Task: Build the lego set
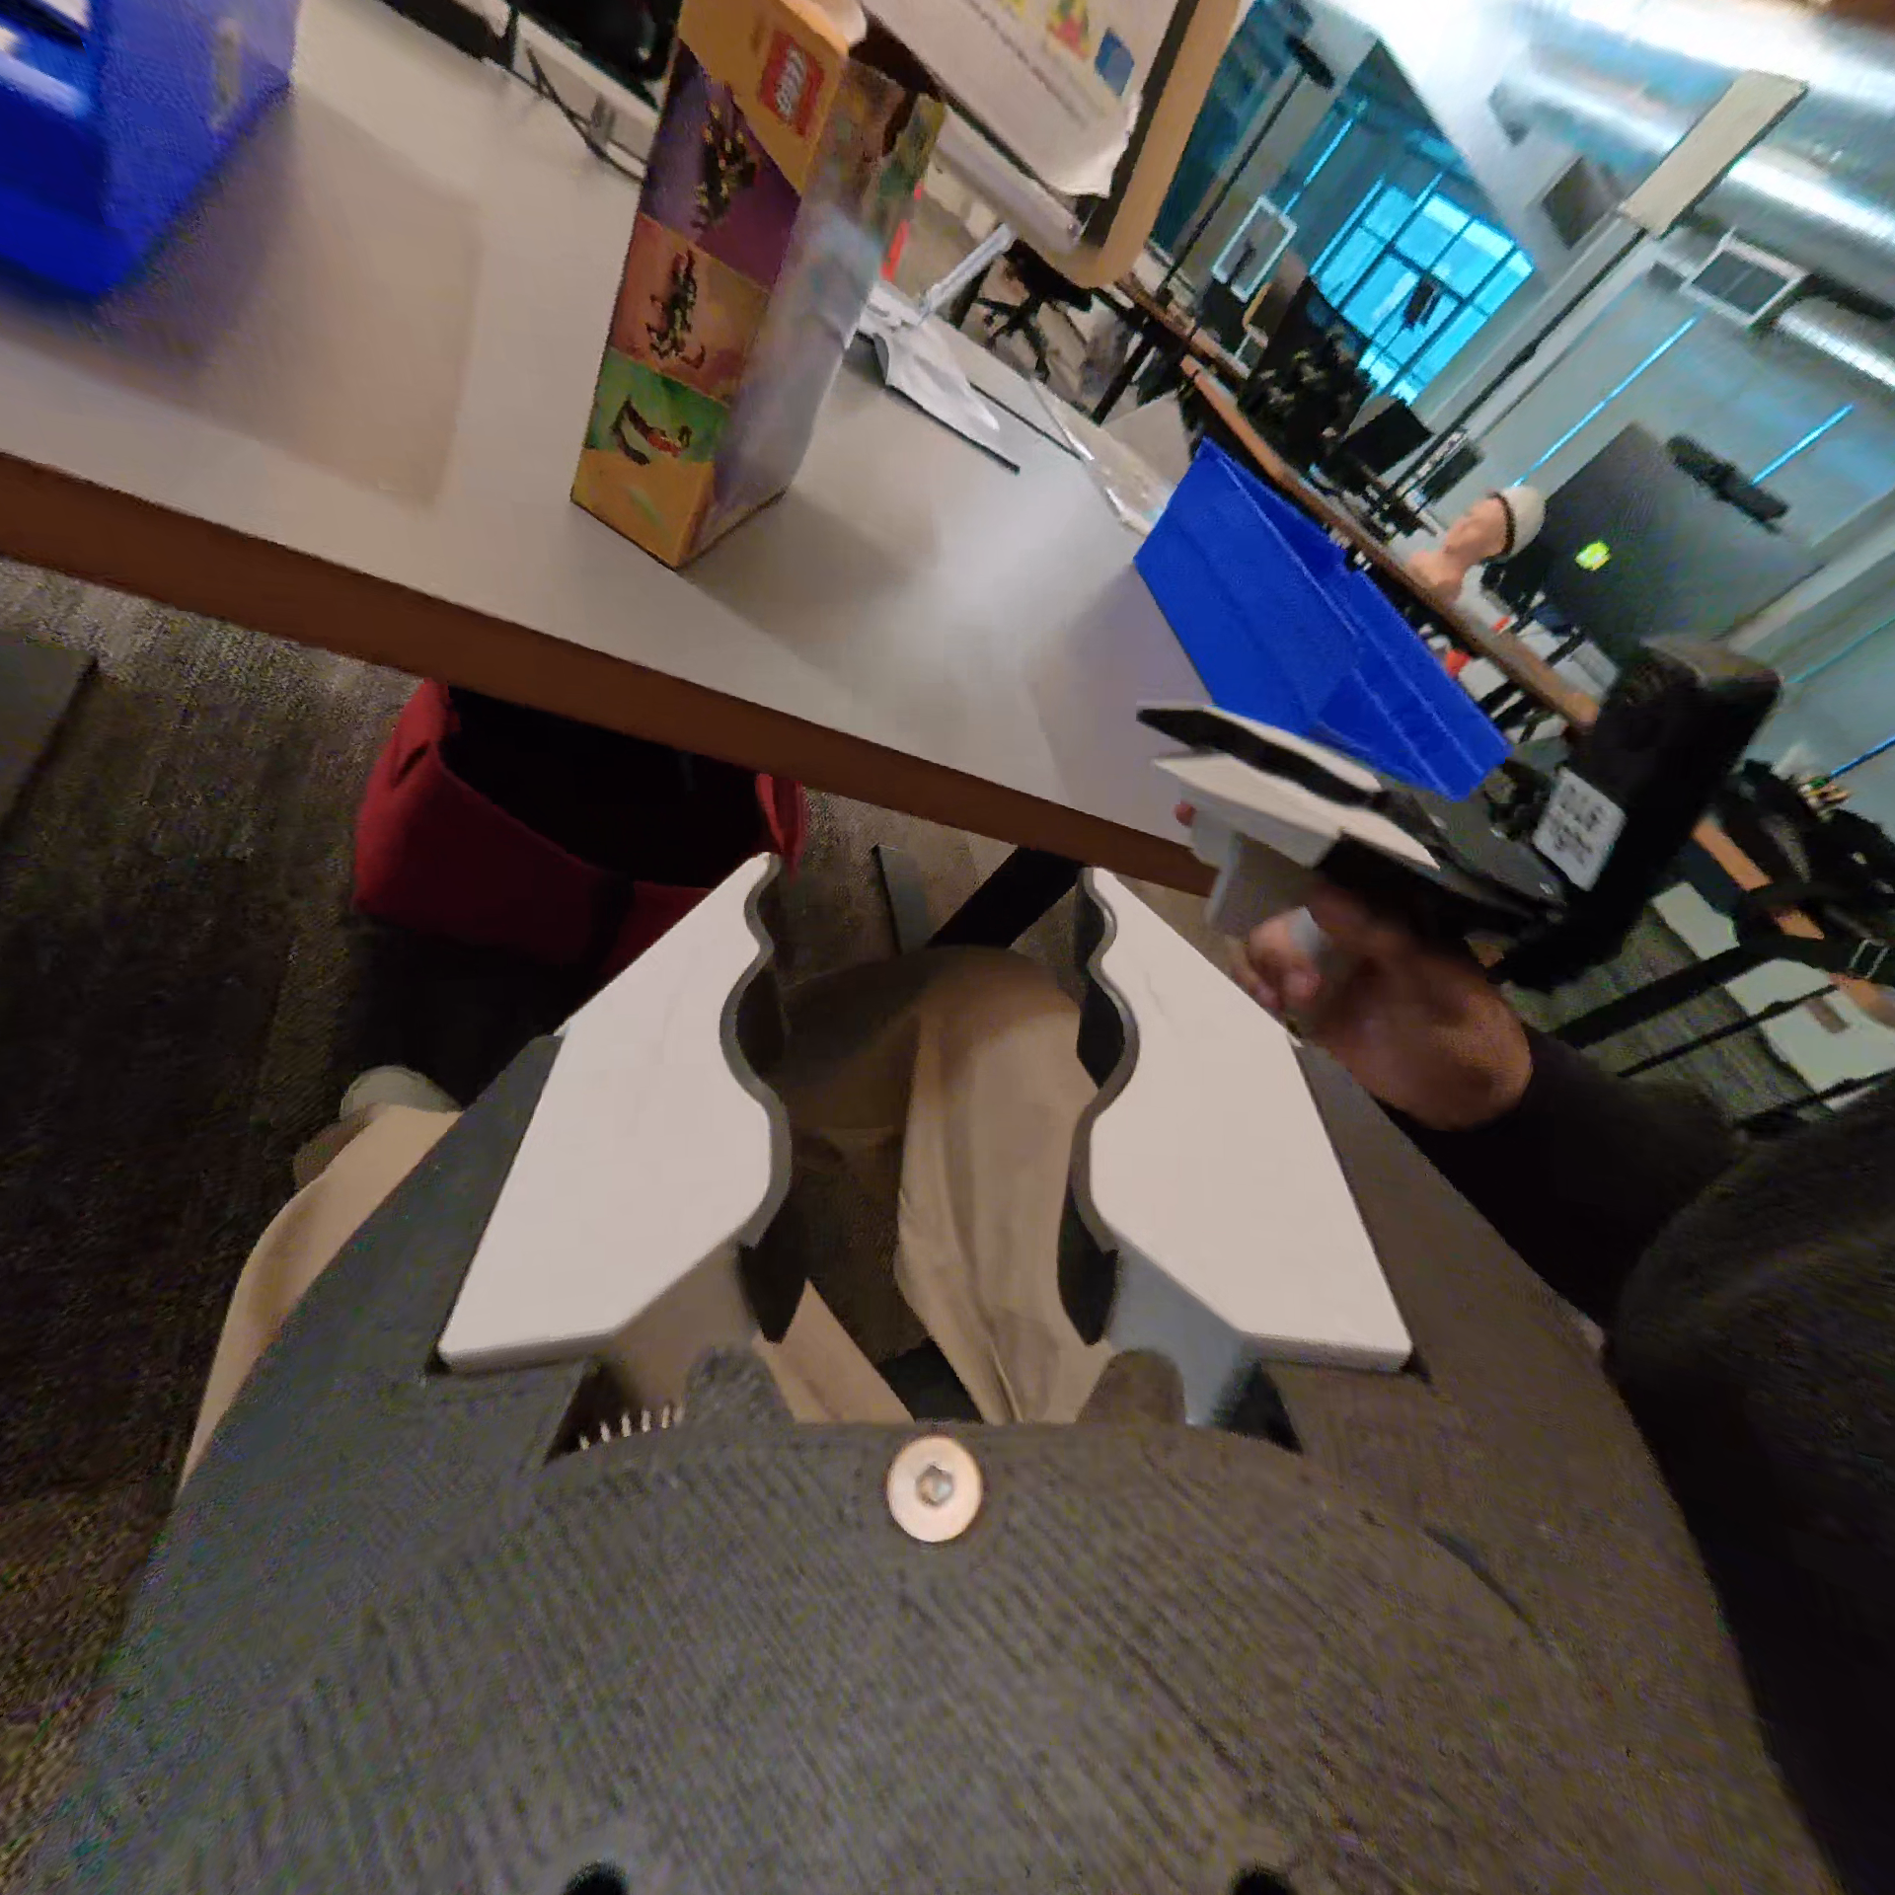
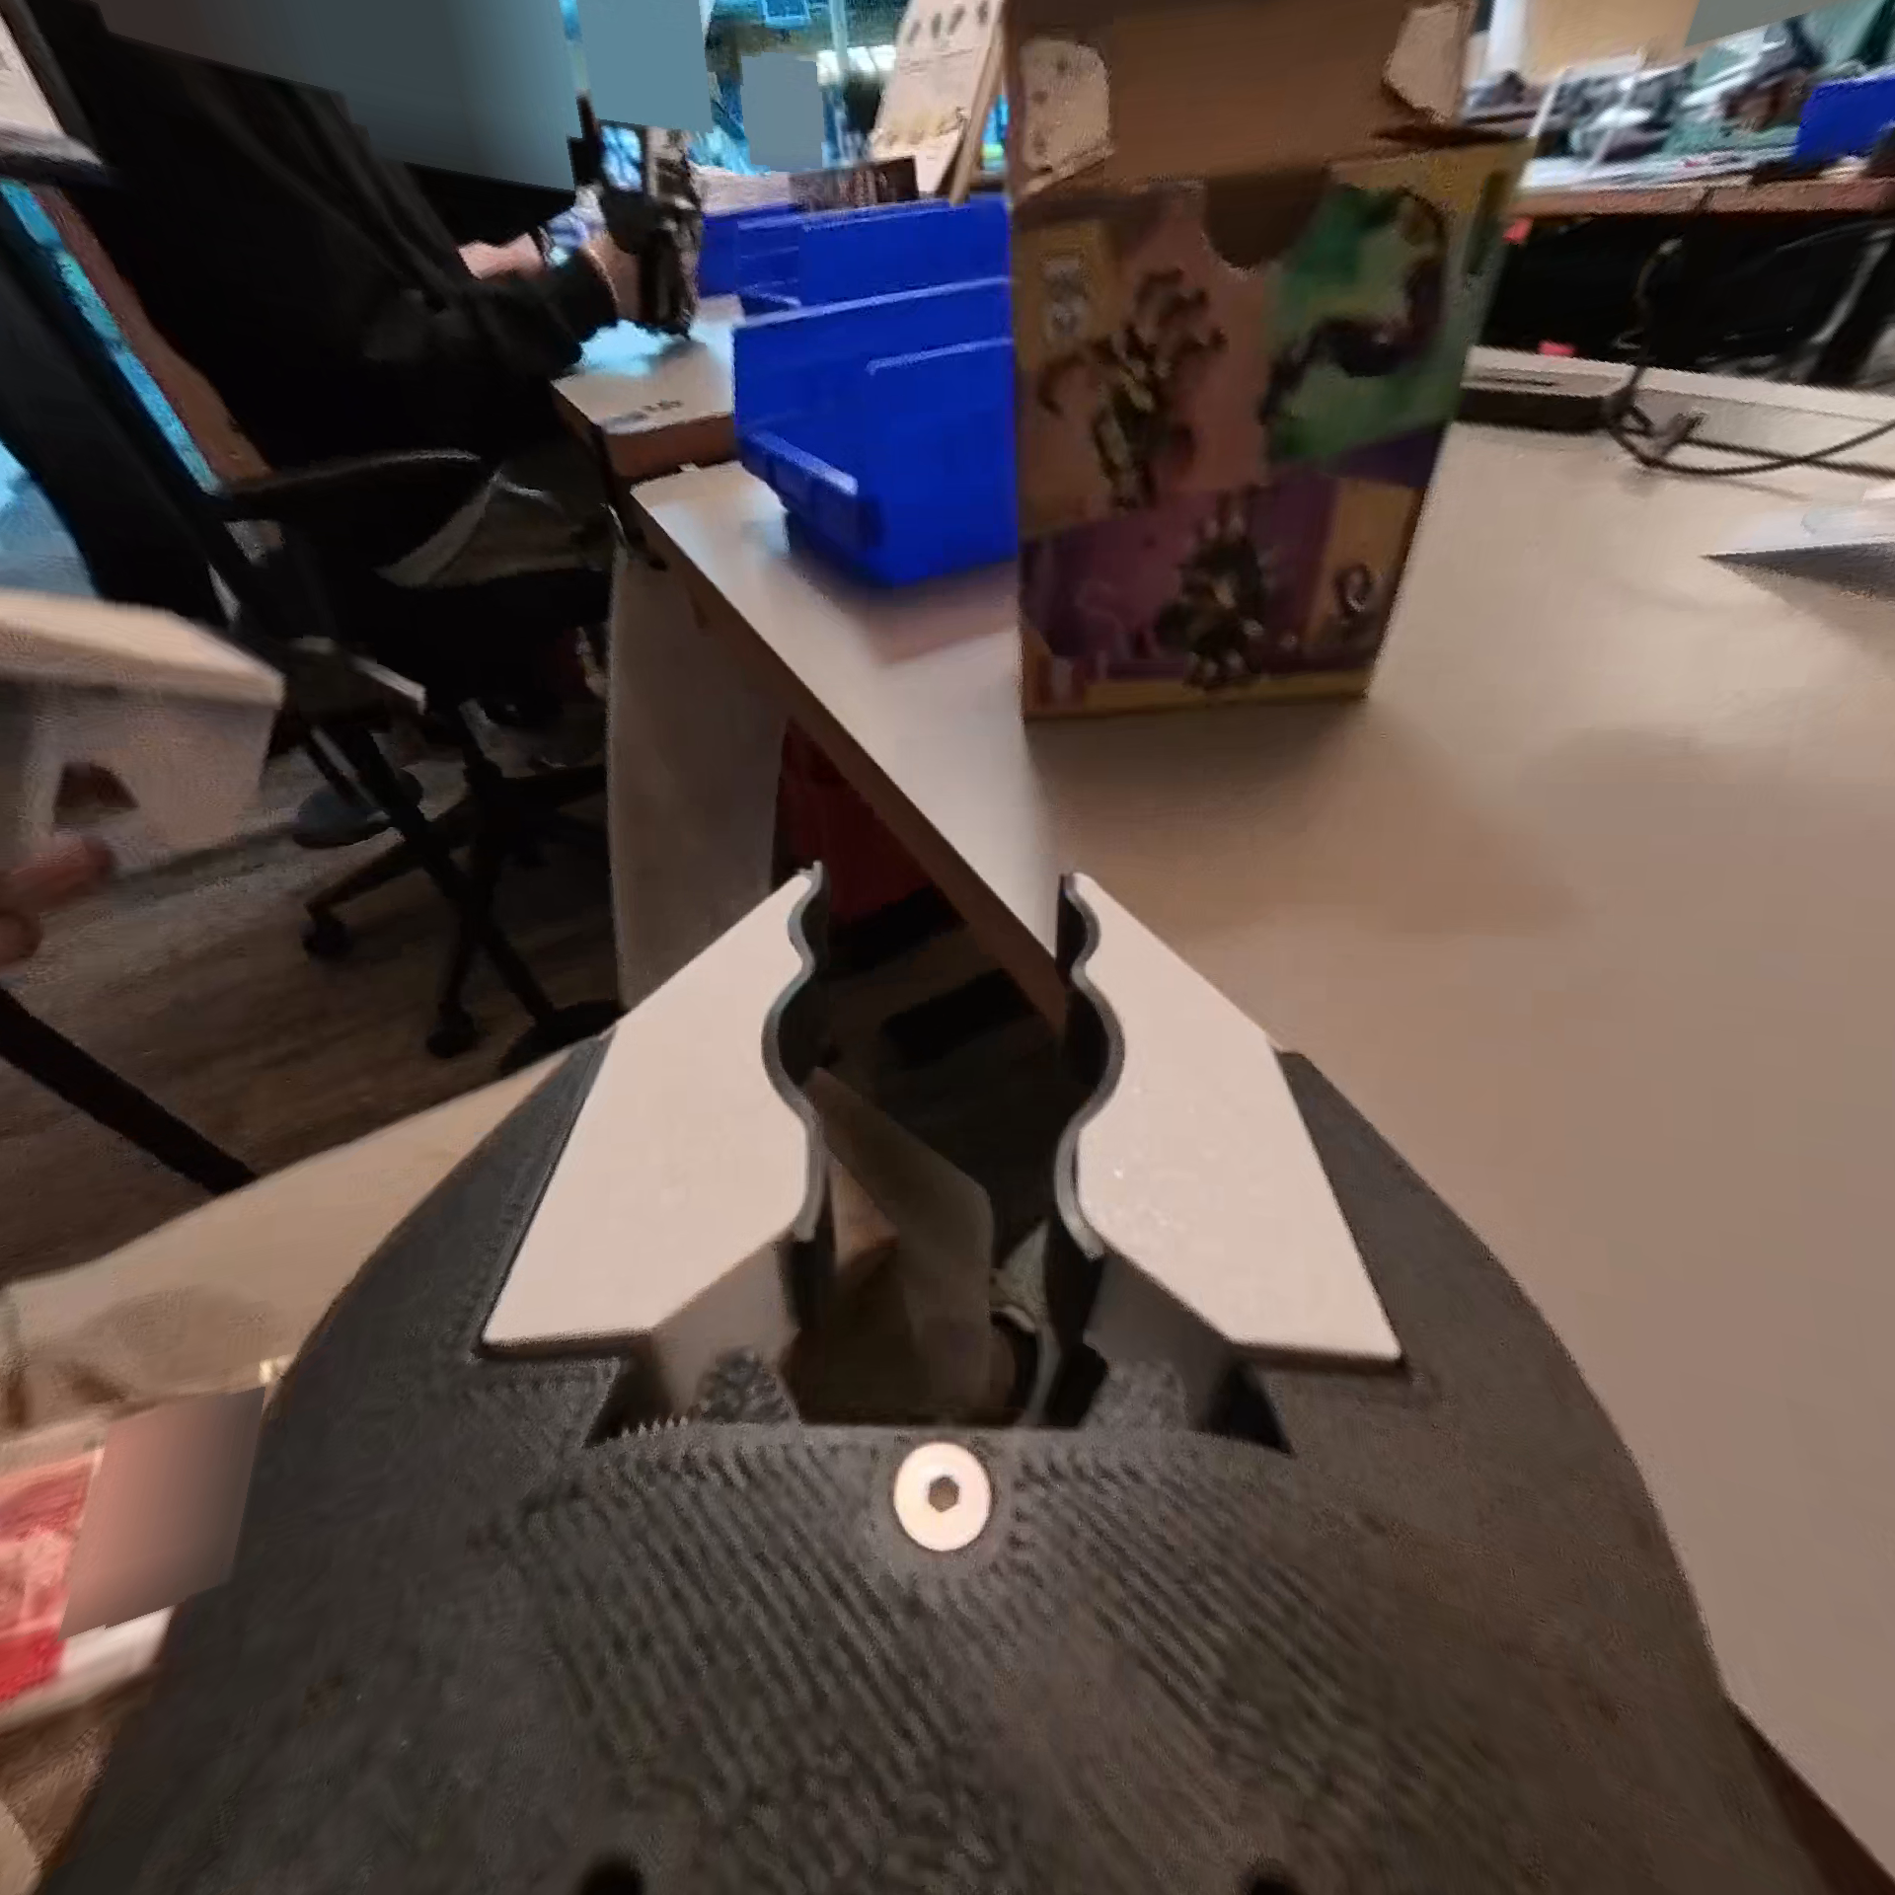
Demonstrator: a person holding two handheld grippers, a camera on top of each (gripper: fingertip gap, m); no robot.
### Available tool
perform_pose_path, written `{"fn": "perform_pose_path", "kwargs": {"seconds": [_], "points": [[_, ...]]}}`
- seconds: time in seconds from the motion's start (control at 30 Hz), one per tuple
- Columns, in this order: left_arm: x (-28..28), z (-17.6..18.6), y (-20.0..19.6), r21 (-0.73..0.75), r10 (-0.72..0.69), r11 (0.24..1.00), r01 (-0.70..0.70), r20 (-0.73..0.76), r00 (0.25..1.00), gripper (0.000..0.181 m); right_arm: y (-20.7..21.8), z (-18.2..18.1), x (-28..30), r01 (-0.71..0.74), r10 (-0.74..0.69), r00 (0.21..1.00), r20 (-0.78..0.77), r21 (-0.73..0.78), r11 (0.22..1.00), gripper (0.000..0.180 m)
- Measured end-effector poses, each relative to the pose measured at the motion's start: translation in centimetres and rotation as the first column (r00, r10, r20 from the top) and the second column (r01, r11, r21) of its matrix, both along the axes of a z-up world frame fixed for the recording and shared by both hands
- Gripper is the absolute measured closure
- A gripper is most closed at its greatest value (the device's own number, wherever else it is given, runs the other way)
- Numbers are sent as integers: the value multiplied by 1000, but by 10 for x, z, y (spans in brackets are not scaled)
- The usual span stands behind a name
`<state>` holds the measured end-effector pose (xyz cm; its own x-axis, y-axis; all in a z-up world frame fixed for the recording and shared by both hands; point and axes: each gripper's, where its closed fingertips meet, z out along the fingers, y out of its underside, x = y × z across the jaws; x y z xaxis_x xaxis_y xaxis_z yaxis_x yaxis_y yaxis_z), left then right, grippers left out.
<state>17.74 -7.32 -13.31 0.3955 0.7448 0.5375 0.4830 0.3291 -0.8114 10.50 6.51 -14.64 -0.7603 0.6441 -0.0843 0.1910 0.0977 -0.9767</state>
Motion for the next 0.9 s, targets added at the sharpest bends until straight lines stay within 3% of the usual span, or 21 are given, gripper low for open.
{"fn": "perform_pose_path", "kwargs": {"seconds": [0.07, 0.1, 0.17, 0.23, 0.33, 0.5, 0.6, 0.7, 0.83, 0.9], "points": [[-25, 2, 14, -7, 1, 1000, -1, -34, 999, 116, 13, 0, -3, 12, -10, 999, -43, 46, 999, 138], [-38, 11, 21, 26, 16, 1000, -14, -81, 997, 99, 17, 4, -7, 13, -9, 997, -78, 60, 998, 138], [-62, 31, 34, 47, 26, 999, -16, -221, 975, 89, 24, 10, -20, 41, -33, 993, -116, 67, 997, 139], [-93, 30, 39, -95, 29, 994, -63, -320, 947, 82, 29, 15, -35, 70, -69, 996, -64, 9, 998, 134], [-129, 26, 45, -278, -7, 955, -103, -370, 929, 62, 27, 36, -42, 66, -58, 996, 74, -123, 990, 109], [-183, 97, 17, -123, 161, 950, -286, -593, 789, 66, 39, 58, -42, 103, -57, 986, 158, -306, 946, 107], [-223, 78, 12, -334, 84, 886, -321, -566, 820, 60, 43, 68, -49, 64, -8, 988, 154, -358, 932, 110], [-243, 44, 10, -423, 53, 866, -266, -452, 890, 62, 55, 52, -59, 93, -53, 988, 143, -289, 953, 113], [-244, 10, 25, -368, -7, 928, -60, -179, 984, 60, 61, 39, -57, 104, -49, 981, 188, -293, 951, 112], [-243, 2, 28, -353, -16, 935, -30, -127, 992, 80, 62, 31, -59, 105, -53, 979, 196, -264, 959, 112]]}}
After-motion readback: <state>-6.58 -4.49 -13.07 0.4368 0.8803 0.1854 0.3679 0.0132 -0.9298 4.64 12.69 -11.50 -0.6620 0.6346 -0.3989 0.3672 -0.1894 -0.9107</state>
